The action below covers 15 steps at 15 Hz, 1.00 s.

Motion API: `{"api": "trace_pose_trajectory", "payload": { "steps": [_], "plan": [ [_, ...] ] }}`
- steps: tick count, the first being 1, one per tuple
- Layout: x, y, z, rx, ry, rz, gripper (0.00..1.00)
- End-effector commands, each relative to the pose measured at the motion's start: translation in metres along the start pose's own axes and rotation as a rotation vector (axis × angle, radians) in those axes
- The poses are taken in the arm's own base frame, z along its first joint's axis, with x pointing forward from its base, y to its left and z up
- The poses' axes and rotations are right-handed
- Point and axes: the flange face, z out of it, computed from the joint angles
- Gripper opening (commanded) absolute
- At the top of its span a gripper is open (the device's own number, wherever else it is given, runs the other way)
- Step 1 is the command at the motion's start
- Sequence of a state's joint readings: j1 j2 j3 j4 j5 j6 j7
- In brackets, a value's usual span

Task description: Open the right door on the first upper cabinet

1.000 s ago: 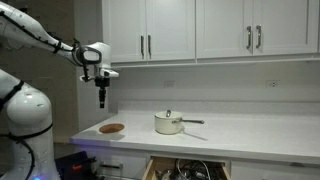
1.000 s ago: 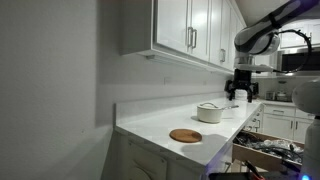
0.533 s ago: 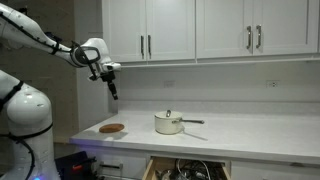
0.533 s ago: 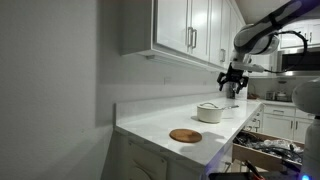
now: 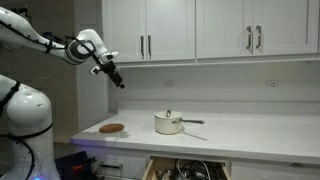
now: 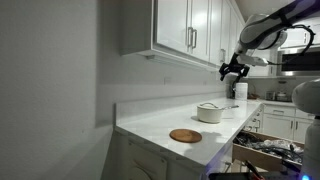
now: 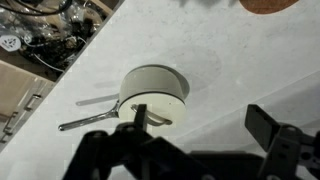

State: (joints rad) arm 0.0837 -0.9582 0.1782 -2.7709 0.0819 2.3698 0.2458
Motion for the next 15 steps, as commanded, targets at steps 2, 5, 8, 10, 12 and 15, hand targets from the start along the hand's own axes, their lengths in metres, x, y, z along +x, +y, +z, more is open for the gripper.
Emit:
{"api": "trace_pose_trajectory", "payload": {
  "steps": [2,5,8,10,12,15],
  "plan": [
    [-0.004,0.031,-0.042,0.116,0.059,-0.176,1.00],
    [-0.009,0.060,-0.065,0.215,0.091,-0.299,1.00],
    [-0.008,0.081,-0.080,0.279,0.172,-0.413,1.00],
    [-0.002,0.084,-0.081,0.306,0.221,-0.452,1.00],
    [0.006,0.075,-0.082,0.296,0.271,-0.484,1.00],
    [0.021,0.053,-0.083,0.277,0.384,-0.531,1.00]
  ]
}}
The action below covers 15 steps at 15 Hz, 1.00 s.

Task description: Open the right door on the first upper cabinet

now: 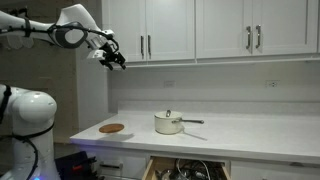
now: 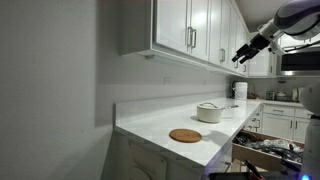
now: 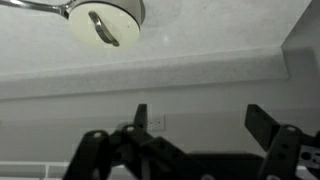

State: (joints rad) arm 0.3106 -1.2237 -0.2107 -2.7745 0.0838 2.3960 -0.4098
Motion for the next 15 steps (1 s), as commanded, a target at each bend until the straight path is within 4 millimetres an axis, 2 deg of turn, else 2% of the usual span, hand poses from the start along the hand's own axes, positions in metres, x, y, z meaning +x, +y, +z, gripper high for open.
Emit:
{"api": "trace_pose_trajectory", "payload": {
  "steps": [1,4,9,15],
  "plan": [
    [0.026,-0.013,0.020,-0.035,0.105,-0.078,1.00],
    [0.049,-0.020,0.037,-0.066,0.212,-0.102,1.00],
    [0.084,-0.017,0.060,-0.084,0.347,-0.094,1.00],
    [0.130,-0.007,0.063,-0.079,0.467,-0.076,1.00]
  ]
}}
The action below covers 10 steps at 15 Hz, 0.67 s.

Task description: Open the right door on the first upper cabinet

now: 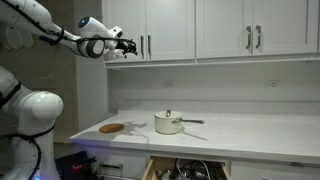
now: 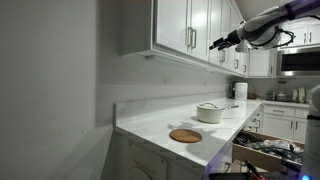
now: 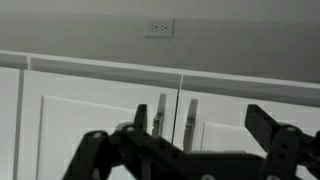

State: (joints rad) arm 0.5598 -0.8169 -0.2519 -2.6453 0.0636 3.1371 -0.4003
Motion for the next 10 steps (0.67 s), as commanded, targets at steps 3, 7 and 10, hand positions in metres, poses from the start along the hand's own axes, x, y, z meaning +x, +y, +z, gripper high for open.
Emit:
{"api": "trace_pose_trajectory", "payload": {
  "steps": [3,7,10],
  "plan": [
    [0.039,0.014,0.031,-0.001,0.076,0.013,1.00],
    [0.062,0.025,0.052,0.012,0.092,0.017,1.00],
    [0.079,0.033,0.068,0.012,0.109,0.020,1.00]
  ]
}}
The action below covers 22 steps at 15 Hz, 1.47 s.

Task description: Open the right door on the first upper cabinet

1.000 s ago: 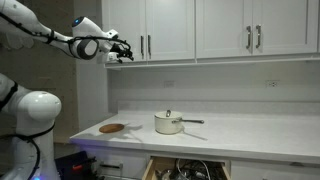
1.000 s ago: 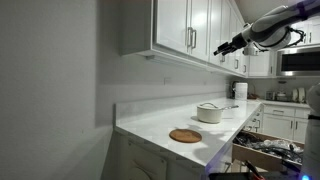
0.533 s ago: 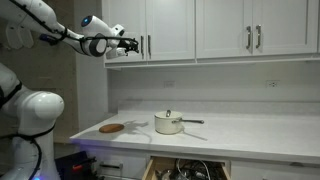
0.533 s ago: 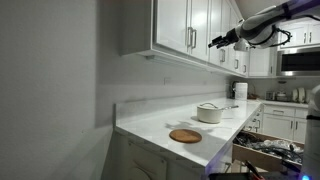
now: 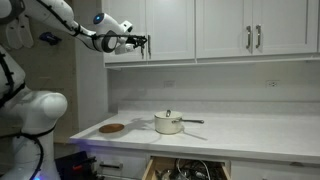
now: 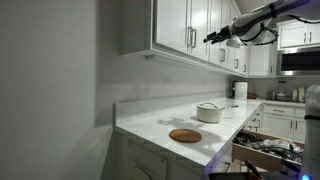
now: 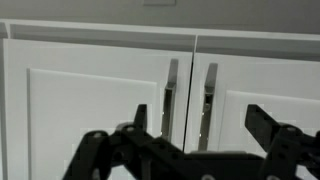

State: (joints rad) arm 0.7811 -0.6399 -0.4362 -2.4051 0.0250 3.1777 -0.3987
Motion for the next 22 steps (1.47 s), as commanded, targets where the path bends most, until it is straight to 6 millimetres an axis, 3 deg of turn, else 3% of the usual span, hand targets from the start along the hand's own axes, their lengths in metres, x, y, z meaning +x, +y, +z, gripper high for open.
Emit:
{"api": "trace_pose_trajectory", "payload": {
  "steps": [1,14,22],
  "plan": [
    [0.027,0.007,0.030,-0.014,0.037,-0.004,1.00],
    [0.070,0.017,0.079,0.003,0.072,-0.020,1.00],
    [0.073,0.033,0.110,-0.051,0.058,-0.019,1.00]
  ]
}}
